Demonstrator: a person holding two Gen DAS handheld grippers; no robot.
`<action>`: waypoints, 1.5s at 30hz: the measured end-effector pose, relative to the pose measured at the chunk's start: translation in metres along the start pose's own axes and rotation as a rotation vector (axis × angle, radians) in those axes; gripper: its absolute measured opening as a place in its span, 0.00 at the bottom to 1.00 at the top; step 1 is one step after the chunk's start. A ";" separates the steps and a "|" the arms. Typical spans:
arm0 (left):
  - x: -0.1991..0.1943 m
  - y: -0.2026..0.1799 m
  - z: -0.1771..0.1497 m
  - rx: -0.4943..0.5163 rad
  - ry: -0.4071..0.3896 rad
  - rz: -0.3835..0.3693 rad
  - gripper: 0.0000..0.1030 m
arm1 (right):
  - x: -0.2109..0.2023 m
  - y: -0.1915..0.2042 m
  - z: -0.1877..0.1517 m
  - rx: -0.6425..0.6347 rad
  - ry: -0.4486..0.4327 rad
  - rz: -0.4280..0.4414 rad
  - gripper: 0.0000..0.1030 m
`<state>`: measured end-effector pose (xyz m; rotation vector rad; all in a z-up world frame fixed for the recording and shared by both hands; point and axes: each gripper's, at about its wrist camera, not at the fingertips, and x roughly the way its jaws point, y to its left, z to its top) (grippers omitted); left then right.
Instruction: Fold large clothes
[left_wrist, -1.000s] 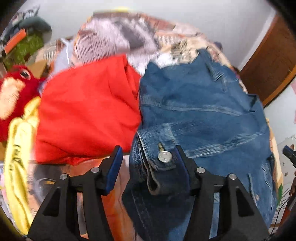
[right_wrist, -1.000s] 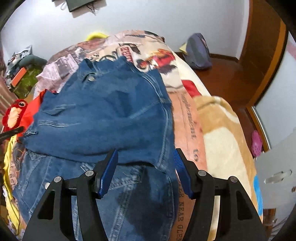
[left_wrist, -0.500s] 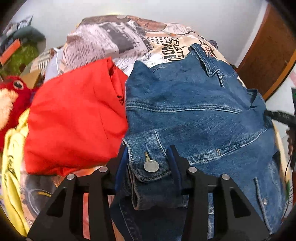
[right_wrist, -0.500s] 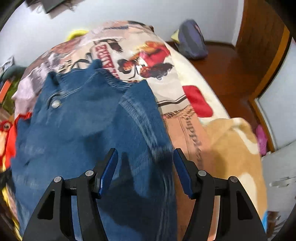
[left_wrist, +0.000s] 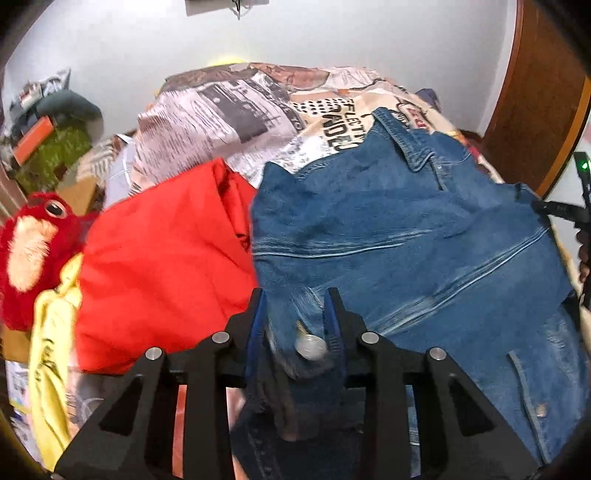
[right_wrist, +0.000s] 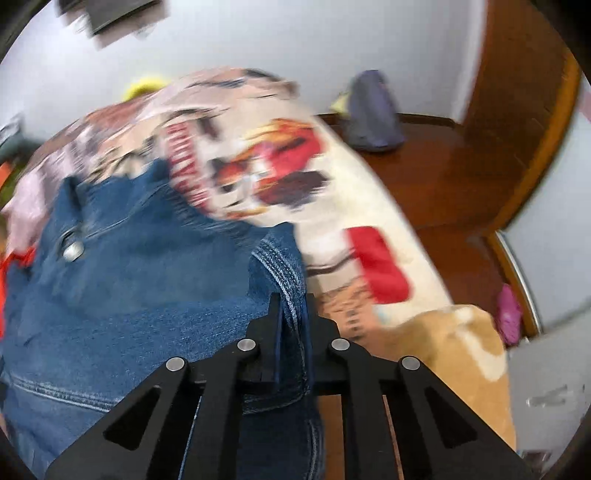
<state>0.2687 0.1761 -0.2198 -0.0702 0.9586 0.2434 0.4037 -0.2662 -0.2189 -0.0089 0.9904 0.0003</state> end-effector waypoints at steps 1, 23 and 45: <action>0.003 -0.002 -0.001 0.007 0.008 0.010 0.31 | 0.008 -0.006 -0.001 0.027 0.029 -0.004 0.08; -0.034 0.053 0.009 -0.151 0.070 -0.163 0.52 | -0.109 0.015 -0.020 -0.078 0.003 0.184 0.54; -0.056 0.047 -0.114 -0.118 0.356 -0.305 0.57 | -0.141 0.005 -0.169 -0.159 0.185 0.099 0.54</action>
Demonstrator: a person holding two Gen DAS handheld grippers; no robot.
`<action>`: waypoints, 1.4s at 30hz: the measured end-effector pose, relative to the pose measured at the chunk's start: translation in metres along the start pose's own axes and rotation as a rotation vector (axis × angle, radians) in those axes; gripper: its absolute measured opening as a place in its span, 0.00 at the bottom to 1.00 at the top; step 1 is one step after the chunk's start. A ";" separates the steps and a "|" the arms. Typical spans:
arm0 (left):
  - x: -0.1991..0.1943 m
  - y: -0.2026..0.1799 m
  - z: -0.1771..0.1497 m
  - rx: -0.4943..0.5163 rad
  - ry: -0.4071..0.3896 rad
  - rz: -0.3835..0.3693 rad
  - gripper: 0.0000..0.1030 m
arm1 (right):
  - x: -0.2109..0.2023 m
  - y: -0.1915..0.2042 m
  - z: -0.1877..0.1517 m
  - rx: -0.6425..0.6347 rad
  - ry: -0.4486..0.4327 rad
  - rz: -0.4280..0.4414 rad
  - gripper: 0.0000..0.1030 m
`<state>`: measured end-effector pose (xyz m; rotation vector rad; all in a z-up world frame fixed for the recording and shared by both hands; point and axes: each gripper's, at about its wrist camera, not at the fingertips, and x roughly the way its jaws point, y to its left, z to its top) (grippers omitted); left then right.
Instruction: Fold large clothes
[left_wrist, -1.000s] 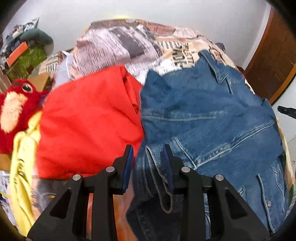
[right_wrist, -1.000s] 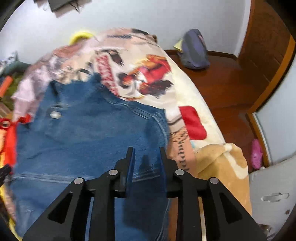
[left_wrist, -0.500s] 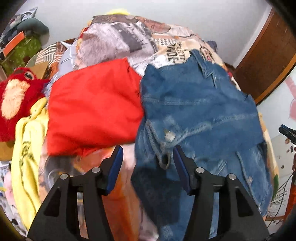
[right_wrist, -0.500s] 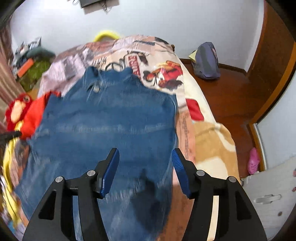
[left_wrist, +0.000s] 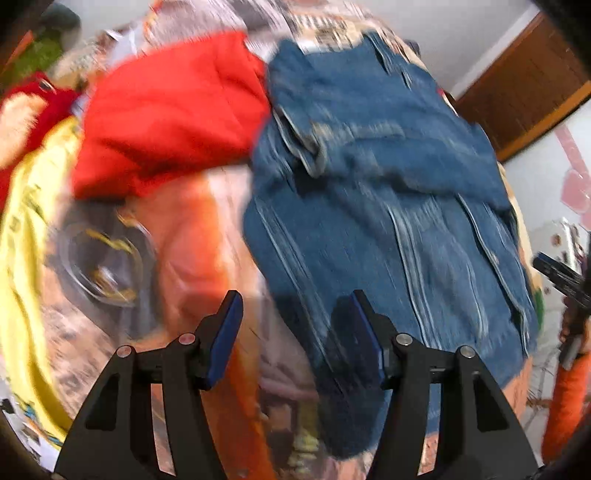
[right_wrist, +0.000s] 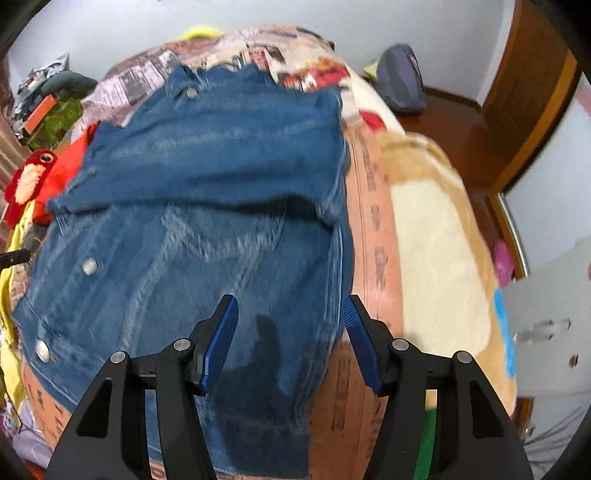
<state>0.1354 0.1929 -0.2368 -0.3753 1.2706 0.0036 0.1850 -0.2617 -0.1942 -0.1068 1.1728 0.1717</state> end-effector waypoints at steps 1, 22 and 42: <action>0.005 -0.001 -0.004 -0.005 0.024 -0.023 0.57 | 0.003 -0.002 -0.005 0.009 0.011 -0.001 0.54; 0.006 -0.027 -0.020 0.005 -0.058 -0.116 0.16 | 0.046 -0.028 -0.013 0.194 -0.024 0.278 0.24; -0.068 -0.038 0.110 -0.014 -0.387 -0.064 0.06 | -0.037 0.005 0.102 0.068 -0.349 0.293 0.06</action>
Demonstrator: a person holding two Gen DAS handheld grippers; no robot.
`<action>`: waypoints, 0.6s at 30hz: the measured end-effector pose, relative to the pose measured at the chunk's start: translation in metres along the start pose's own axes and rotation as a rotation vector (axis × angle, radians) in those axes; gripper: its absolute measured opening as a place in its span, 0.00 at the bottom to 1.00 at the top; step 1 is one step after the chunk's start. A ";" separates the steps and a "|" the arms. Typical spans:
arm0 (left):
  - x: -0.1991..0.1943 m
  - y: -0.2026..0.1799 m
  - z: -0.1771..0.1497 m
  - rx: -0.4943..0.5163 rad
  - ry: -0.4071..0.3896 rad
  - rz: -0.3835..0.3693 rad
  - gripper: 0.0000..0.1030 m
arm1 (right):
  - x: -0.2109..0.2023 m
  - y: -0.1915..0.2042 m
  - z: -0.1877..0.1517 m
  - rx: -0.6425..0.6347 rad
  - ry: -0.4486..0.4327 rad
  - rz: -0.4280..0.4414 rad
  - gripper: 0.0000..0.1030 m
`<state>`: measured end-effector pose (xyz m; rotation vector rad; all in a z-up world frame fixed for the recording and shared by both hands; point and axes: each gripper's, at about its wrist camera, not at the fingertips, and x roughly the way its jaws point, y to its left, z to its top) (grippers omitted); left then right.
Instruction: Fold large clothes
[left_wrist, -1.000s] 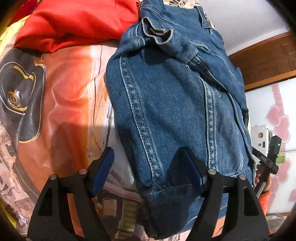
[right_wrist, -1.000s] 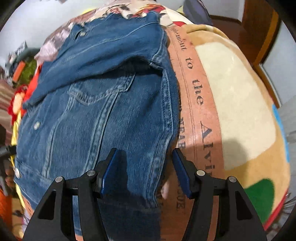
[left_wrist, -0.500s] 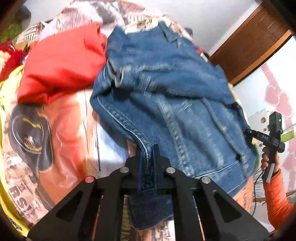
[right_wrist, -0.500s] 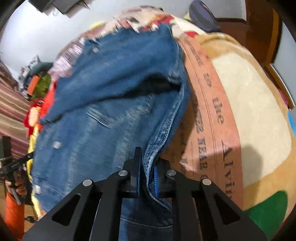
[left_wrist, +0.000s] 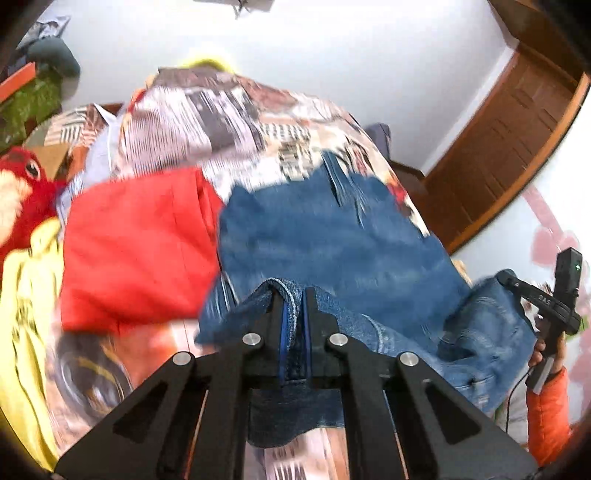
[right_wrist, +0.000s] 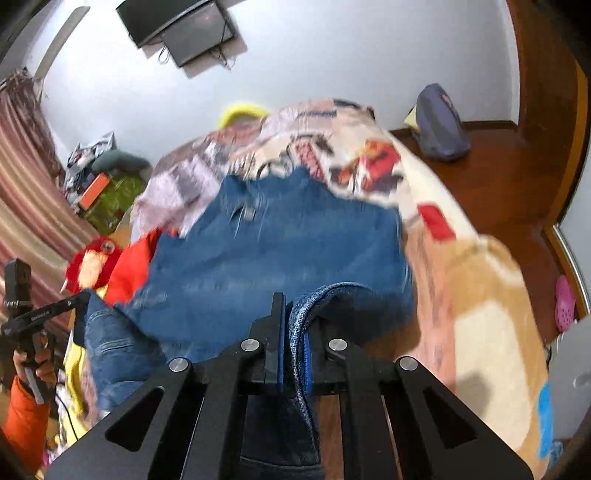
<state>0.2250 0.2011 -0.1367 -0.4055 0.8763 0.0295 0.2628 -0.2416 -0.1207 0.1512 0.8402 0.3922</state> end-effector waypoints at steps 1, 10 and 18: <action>0.006 0.004 0.009 -0.011 -0.013 0.009 0.06 | 0.004 -0.004 0.007 0.034 0.026 -0.017 0.06; 0.097 0.054 0.038 -0.132 0.045 0.122 0.06 | 0.098 -0.070 0.034 0.199 0.107 -0.134 0.06; 0.122 0.067 0.021 -0.103 0.136 0.089 0.09 | 0.125 -0.078 0.019 0.198 0.181 -0.158 0.07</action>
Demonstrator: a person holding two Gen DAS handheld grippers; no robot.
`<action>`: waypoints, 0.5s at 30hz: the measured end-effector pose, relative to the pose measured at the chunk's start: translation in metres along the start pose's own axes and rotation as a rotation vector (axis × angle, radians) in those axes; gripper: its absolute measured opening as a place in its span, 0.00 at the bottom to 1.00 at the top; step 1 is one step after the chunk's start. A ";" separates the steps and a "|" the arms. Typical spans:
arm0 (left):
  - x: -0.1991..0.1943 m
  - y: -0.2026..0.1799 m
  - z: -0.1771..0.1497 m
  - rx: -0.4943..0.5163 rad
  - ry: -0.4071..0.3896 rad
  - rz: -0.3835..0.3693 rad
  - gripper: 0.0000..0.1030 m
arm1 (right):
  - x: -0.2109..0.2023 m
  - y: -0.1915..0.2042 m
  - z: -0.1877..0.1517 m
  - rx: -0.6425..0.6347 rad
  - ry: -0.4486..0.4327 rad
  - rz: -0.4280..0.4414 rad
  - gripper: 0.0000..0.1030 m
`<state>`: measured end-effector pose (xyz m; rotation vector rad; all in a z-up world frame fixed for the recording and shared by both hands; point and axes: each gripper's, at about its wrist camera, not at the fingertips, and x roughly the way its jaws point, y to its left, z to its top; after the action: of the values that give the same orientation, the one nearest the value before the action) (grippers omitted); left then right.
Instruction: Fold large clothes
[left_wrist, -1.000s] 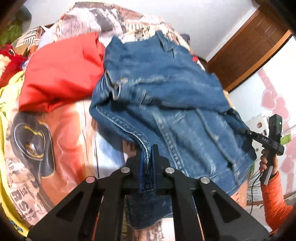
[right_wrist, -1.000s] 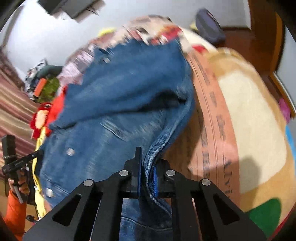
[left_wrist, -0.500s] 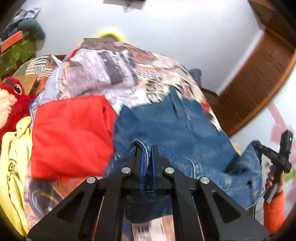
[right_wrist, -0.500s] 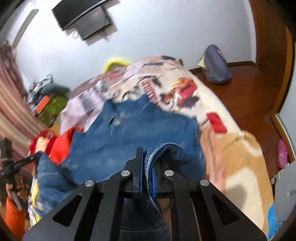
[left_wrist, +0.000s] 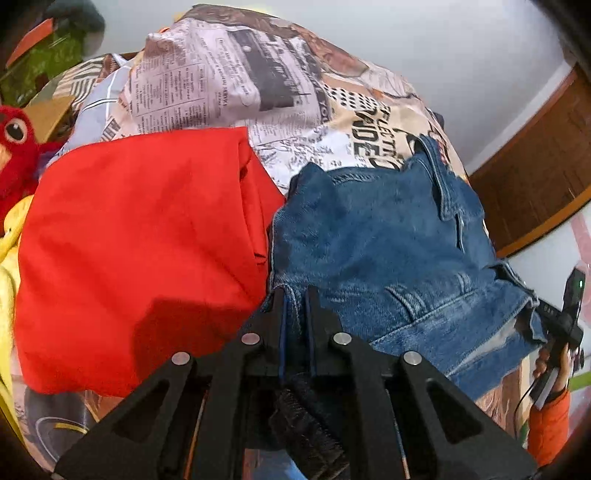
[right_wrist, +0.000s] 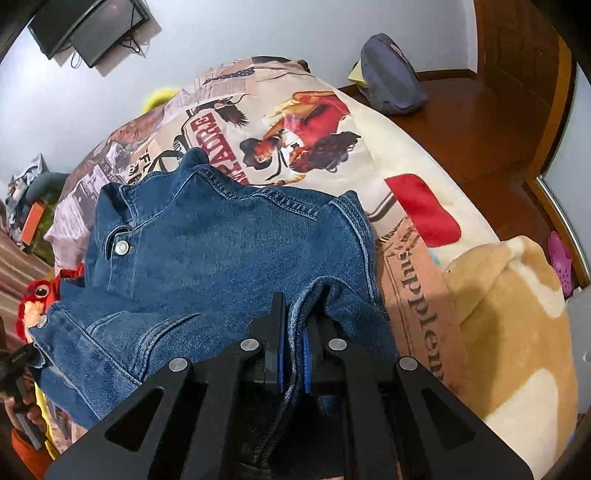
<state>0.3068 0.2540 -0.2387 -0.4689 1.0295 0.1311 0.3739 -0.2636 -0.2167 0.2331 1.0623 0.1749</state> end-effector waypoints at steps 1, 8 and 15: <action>-0.003 -0.002 0.000 0.021 0.007 0.004 0.09 | -0.001 -0.001 0.001 0.005 0.020 0.002 0.08; -0.040 -0.016 -0.008 0.102 -0.019 0.055 0.34 | -0.036 0.001 -0.001 0.009 0.070 0.007 0.19; -0.085 -0.013 -0.029 0.084 -0.055 0.008 0.37 | -0.085 0.019 -0.022 -0.084 -0.022 0.007 0.39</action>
<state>0.2443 0.2392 -0.1746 -0.3830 0.9792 0.1072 0.3138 -0.2649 -0.1499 0.1624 1.0303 0.2224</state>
